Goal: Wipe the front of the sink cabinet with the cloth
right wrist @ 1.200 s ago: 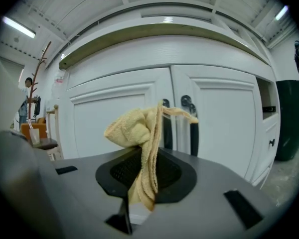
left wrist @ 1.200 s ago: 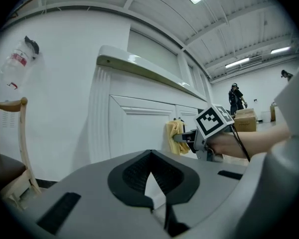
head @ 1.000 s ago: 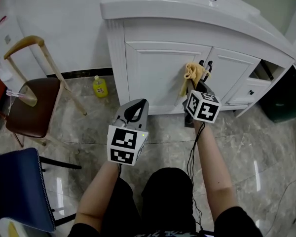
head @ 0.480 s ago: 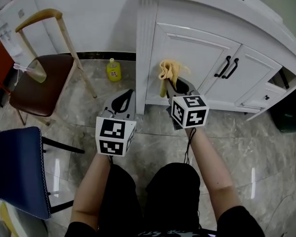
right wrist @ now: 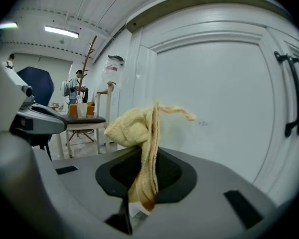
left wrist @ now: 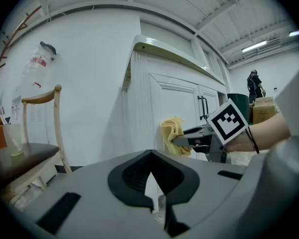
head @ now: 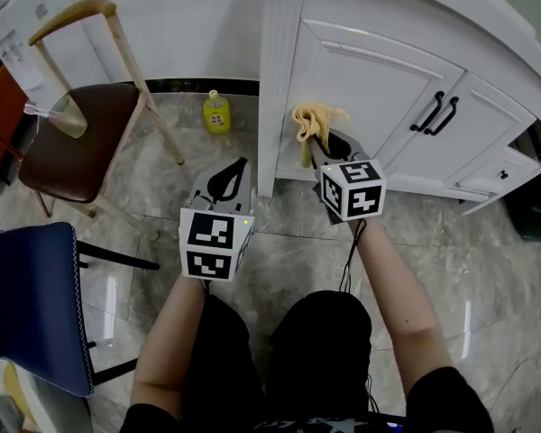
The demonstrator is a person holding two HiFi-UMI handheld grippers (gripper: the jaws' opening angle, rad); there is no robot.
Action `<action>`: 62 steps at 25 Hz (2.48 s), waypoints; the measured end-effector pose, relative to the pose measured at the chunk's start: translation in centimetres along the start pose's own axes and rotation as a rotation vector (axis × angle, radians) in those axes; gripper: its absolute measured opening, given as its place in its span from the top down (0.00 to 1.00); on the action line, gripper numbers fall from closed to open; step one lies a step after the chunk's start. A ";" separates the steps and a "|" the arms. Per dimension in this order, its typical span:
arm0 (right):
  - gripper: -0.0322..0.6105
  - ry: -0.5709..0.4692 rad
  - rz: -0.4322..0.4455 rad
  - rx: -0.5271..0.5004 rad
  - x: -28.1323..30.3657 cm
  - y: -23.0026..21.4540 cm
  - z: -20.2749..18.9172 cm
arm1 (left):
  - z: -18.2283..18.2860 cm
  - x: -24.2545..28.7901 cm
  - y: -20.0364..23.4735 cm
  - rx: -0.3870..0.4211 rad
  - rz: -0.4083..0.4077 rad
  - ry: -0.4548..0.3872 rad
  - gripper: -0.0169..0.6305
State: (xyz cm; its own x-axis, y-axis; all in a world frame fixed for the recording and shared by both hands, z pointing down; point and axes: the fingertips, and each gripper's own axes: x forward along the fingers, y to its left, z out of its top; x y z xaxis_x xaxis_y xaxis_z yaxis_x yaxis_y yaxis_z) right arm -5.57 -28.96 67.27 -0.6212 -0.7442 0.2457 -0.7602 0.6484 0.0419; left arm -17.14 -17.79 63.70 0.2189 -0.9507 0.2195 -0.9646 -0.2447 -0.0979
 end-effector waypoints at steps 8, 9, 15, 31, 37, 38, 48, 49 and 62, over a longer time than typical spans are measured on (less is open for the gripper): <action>0.82 -0.008 -0.159 0.058 -4.7 -8.7 -2.2 | 2.0 2.9 -4.1 0.028 -0.096 -0.023 0.95; 0.82 -0.005 -0.183 0.050 -5.4 -9.7 -2.5 | 2.2 3.2 -4.7 0.029 -0.111 -0.028 0.95; 0.82 -0.019 -0.310 0.099 -9.6 -15.9 -3.9 | 2.9 5.3 -8.0 0.040 -0.175 -0.034 0.95; 0.82 0.021 -0.111 0.028 -4.4 -6.1 -6.3 | -2.6 2.9 -1.4 -0.005 -0.059 0.058 0.95; 0.82 0.020 0.046 -0.025 0.7 1.6 -8.0 | -5.3 0.6 2.6 -0.028 0.029 0.092 0.95; 0.82 0.019 0.059 -0.043 1.4 2.5 -8.3 | -5.7 0.4 3.0 -0.033 0.041 0.097 0.95; 0.83 -0.018 0.014 -0.035 4.2 3.1 -9.9 | -6.4 0.1 3.2 -0.023 0.054 0.116 0.95; 0.83 -0.017 0.007 -0.036 4.0 2.7 -10.1 | -6.3 0.4 3.0 -0.022 0.050 0.116 0.95; 0.83 0.020 -0.162 0.012 -1.2 -7.0 -13.1 | -5.0 5.0 -4.3 -0.009 -0.091 0.113 0.95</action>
State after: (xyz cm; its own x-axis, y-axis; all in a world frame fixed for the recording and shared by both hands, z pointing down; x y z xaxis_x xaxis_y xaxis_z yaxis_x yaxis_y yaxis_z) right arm 3.00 -30.50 79.32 -0.4863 -0.8354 0.2563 -0.8525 0.5179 0.0707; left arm -12.66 -20.54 70.10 0.2886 -0.8970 0.3348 -0.9429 -0.3270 -0.0634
